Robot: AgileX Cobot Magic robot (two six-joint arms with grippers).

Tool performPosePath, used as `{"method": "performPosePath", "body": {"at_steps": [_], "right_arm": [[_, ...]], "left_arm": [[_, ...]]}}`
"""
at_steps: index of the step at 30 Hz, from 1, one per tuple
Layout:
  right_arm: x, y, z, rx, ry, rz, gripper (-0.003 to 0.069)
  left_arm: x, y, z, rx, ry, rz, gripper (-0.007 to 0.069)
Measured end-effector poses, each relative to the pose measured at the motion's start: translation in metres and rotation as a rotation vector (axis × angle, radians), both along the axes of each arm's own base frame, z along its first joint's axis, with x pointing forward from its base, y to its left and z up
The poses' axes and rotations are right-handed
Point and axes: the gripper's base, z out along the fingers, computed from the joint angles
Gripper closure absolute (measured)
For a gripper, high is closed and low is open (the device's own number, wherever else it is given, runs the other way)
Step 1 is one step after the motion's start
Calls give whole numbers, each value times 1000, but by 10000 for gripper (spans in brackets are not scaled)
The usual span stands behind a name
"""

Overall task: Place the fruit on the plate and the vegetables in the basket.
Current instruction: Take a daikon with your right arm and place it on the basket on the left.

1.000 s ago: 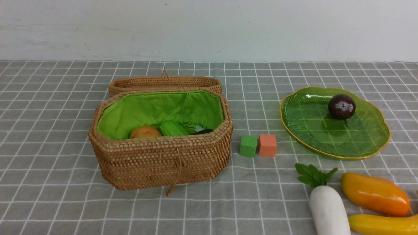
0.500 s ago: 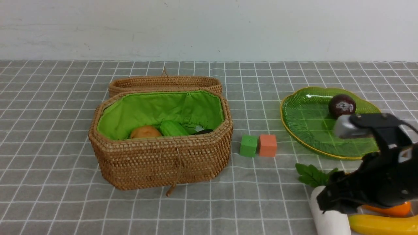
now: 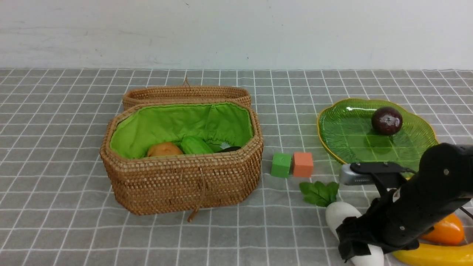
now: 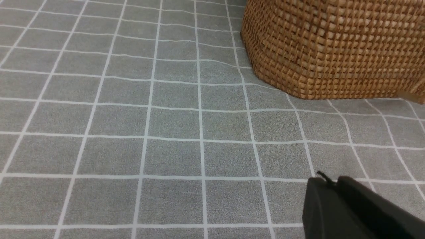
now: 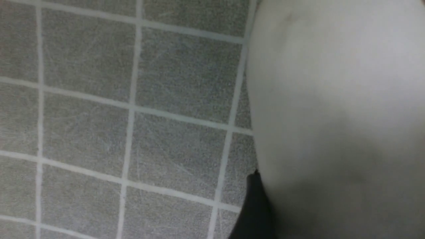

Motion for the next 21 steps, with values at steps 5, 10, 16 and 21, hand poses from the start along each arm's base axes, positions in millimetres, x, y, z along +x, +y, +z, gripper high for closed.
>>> {"method": "performPosePath", "body": {"at_steps": [5, 10, 16, 21], "right_arm": [[10, 7, 23, 23, 28, 46, 135], [33, 27, 96, 161, -107, 138, 135], [45, 67, 179, 318, -386, 335, 135], [62, 129, 194, 333, -693, 597, 135]], "left_arm": [[0, 0, 0, 0, 0, 0, 585], [0, 0, 0, 0, 0, 0, 585], [0, 0, 0, 0, 0, 0, 584], [0, 0, 0, 0, 0, 0, 573]]}}
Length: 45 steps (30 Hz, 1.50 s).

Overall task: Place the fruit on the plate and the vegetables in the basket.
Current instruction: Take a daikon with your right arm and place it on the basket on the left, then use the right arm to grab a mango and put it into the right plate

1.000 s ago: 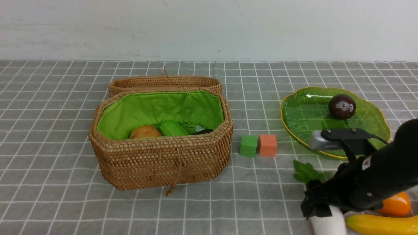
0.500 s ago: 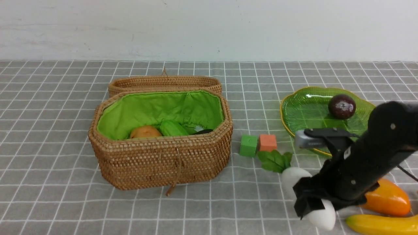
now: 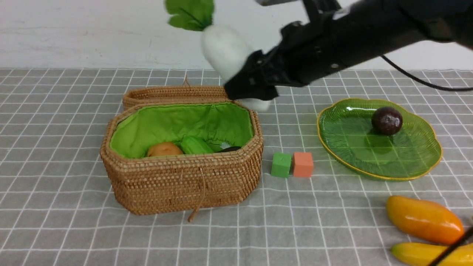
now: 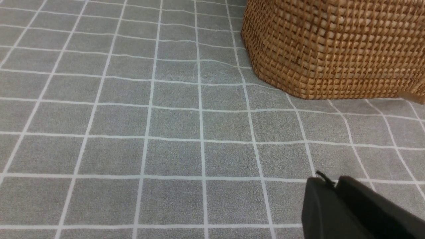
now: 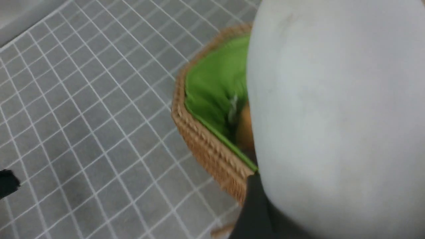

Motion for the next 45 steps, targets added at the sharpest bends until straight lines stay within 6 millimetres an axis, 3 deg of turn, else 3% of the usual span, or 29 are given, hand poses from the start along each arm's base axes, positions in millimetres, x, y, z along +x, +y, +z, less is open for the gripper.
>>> {"method": "performPosePath", "body": {"at_steps": [1, 2, 4, 5, 6, 8, 10, 13, 17, 20, 22, 24, 27, 30, 31, 33, 34, 36, 37, 38, 39, 40, 41, 45], "right_arm": [[2, 2, -1, -3, -19, 2, 135], [11, 20, -18, -22, -61, 18, 135], [17, 28, -32, -37, -73, 17, 135], [26, 37, -49, -52, -92, 5, 135], [26, 37, -48, -50, -96, 2, 135], [38, 44, -72, -67, -86, -26, 135], [40, 45, -78, -73, -77, -32, 116], [42, 43, -81, -85, -61, -28, 7], [37, 40, -76, -109, -57, 3, -17], [24, 28, -57, -175, -62, 49, -2], [14, 11, -35, -224, -81, 51, 13], [1, -23, -4, -323, -108, 14, 34], [-14, -72, 25, -456, -105, -87, 53], [-22, -128, 29, -539, -26, -230, 62], [-22, -134, 28, -543, -14, -247, 63], [-28, -171, -4, -610, 91, -299, 65], [-27, -175, -4, -611, 87, -307, 65], [-33, -191, -50, -708, 163, -248, 64], [-38, -195, -71, -756, 181, -201, 64], [-39, -196, -74, -764, 183, -193, 64], [-44, -198, -93, -804, 192, -145, 64], [-44, -198, -95, -807, 186, -139, 64], [-49, -200, -113, -832, 184, -112, 64], [-51, -202, -134, -848, 131, -109, 64]], "left_arm": [[0, 0, 0, 0, 0, 0, 573], [0, 0, 0, 0, 0, 0, 570], [0, 0, 0, 0, 0, 0, 568], [0, 0, 0, 0, 0, 0, 566], [0, 0, 0, 0, 0, 0, 566], [0, 0, 0, 0, 0, 0, 564], [0, 0, 0, 0, 0, 0, 562], [0, 0, 0, 0, 0, 0, 556], [0, 0, 0, 0, 0, 0, 554], [0, 0, 0, 0, 0, 0, 554], [0, 0, 0, 0, 0, 0, 554], [0, 0, 0, 0, 0, 0, 550], [0, 0, 0, 0, 0, 0, 548], [0, 0, 0, 0, 0, 0, 545], [0, 0, 0, 0, 0, 0, 545], [0, 0, 0, 0, 0, 0, 542], [0, 0, 0, 0, 0, 0, 542], [0, 0, 0, 0, 0, 0, 538], [0, 0, 0, 0, 0, 0, 538], [0, 0, 0, 0, 0, 0, 538], [0, 0, 0, 0, 0, 0, 538], [0, 0, 0, 0, 0, 0, 538], [0, 0, 0, 0, 0, 0, 536], [0, 0, 0, 0, 0, 0, 533]]}}
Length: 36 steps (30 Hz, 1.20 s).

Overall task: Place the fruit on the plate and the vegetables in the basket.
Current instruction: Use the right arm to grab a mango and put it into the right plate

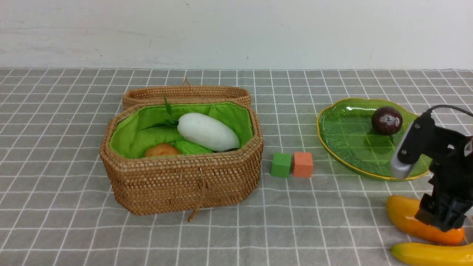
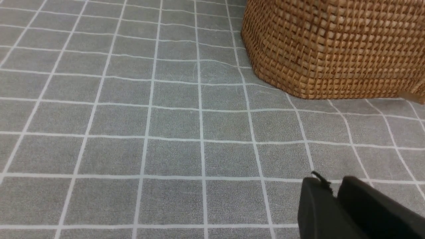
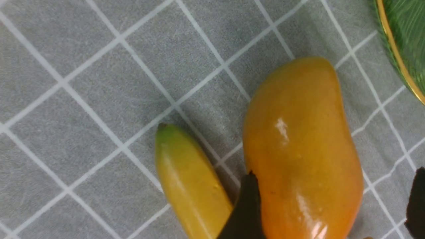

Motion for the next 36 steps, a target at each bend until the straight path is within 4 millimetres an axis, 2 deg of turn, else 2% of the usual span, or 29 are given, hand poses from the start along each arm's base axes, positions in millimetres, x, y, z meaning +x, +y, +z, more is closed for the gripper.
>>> {"method": "performPosePath", "body": {"at_steps": [4, 11, 14, 18, 22, 23, 27, 31, 33, 36], "right_arm": [[6, -1, -12, -22, -5, 15, 64], [22, -2, -51, -83, 67, 48, 72], [23, -2, -52, -86, 77, 41, 99], [24, -2, -50, -88, 88, 38, 99], [25, 2, -31, -55, 91, 14, 99], [26, 7, -13, -13, 61, 0, 99], [36, 18, 20, 112, -2, -41, 99], [50, 22, 37, 223, -35, -94, 99], [69, 21, 44, 334, -85, -188, 99], [95, 19, 43, 457, -170, -318, 99]], "left_arm": [[0, 0, 0, 0, 0, 0, 532], [0, 0, 0, 0, 0, 0, 522], [0, 0, 0, 0, 0, 0, 516], [0, 0, 0, 0, 0, 0, 512], [0, 0, 0, 0, 0, 0, 510], [0, 0, 0, 0, 0, 0, 508], [0, 0, 0, 0, 0, 0, 501], [0, 0, 0, 2, 0, 0, 498], [0, 0, 0, 4, -1, 0, 495], [0, 0, 0, 4, -1, 0, 493]]}}
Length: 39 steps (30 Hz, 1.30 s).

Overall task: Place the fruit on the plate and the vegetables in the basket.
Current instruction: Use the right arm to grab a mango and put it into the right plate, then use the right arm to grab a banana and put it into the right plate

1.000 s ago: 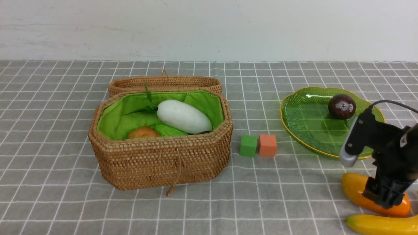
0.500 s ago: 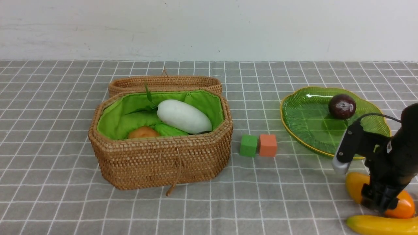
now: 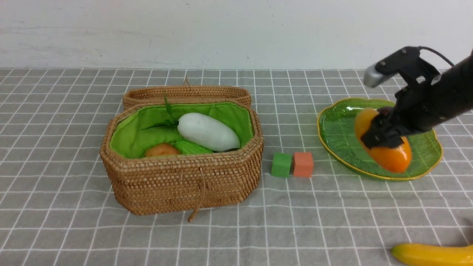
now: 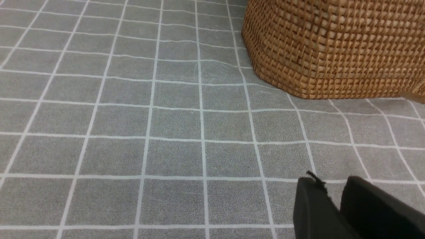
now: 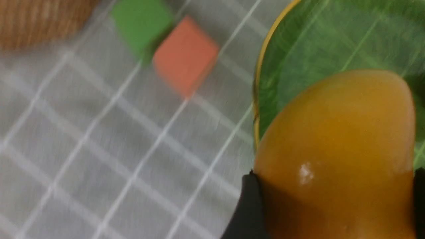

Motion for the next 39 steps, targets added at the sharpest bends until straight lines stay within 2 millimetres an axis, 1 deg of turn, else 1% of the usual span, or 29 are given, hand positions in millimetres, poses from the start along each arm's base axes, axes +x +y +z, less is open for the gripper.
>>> {"method": "performPosePath", "body": {"at_steps": [2, 3, 4, 5, 6, 8, 12, 14, 16, 18, 20, 21, 24, 25, 26, 27, 28, 29, 30, 31, 32, 33, 34, 35, 36, 39], "right_arm": [[20, 0, -11, 66, -46, -87, 99], [22, 0, -12, 70, -50, -94, 99], [36, -1, -25, 96, -78, -151, 99], [36, -1, -25, 96, -78, -151, 99], [47, -2, -39, 111, -87, -196, 99], [55, -3, -57, 125, -78, -239, 99], [61, -4, -76, 146, -51, -288, 99], [62, -4, -80, 151, -42, -296, 70], [62, -4, -78, 155, -42, -298, 2], [60, -4, -75, 159, -37, -296, -17], [57, -3, -70, 162, -23, -284, -17], [54, -2, -64, 163, -18, -275, -13], [42, -3, -42, 158, -1, -241, 19], [36, -5, -32, 153, 15, -226, 43], [23, -14, -15, 146, 51, -219, 78], [22, -13, -16, 147, 64, -217, 78], [12, -22, -3, 155, 91, -237, 102], [-4, -37, 10, 189, 168, -314, 150], [-10, -47, 16, 209, 186, -363, 165], [-13, -49, 16, 222, 206, -388, 175], [-29, -66, 20, 279, 258, -519, 209], [-40, -77, 18, 317, 293, -621, 234], [-45, -84, 16, 333, 308, -670, 244], [-62, -96, 8, 391, 359, -816, 274], [-80, -103, -3, 443, 414, -951, 298], [-115, -102, -26, 508, 516, -1148, 317]], "left_arm": [[0, 0, 0, 0, 0, 0, 491], [0, 0, 0, 0, 0, 0, 491], [0, 0, 0, 0, 0, 0, 491], [0, 0, 0, 0, 0, 0, 491], [0, 0, 0, 0, 0, 0, 491], [0, 0, 0, 0, 0, 0, 491], [0, 0, 0, 0, 0, 0, 491], [0, 0, 0, 0, 0, 0, 491], [0, 0, 0, 0, 0, 0, 489], [0, 0, 0, 0, 0, 0, 488], [0, 0, 0, 0, 0, 0, 487], [0, 0, 0, 0, 0, 0, 487], [0, 0, 0, 0, 0, 0, 487], [0, 0, 0, 0, 0, 0, 487], [0, 0, 0, 0, 0, 0, 487], [0, 0, 0, 0, 0, 0, 487], [0, 0, 0, 0, 0, 0, 487], [0, 0, 0, 0, 0, 0, 487], [0, 0, 0, 0, 0, 0, 487], [0, 0, 0, 0, 0, 0, 487], [0, 0, 0, 0, 0, 0, 487], [0, 0, 0, 0, 0, 0, 487], [0, 0, 0, 0, 0, 0, 487], [0, 0, 0, 0, 0, 0, 487], [0, 0, 0, 0, 0, 0, 487], [0, 0, 0, 0, 0, 0, 487]]}}
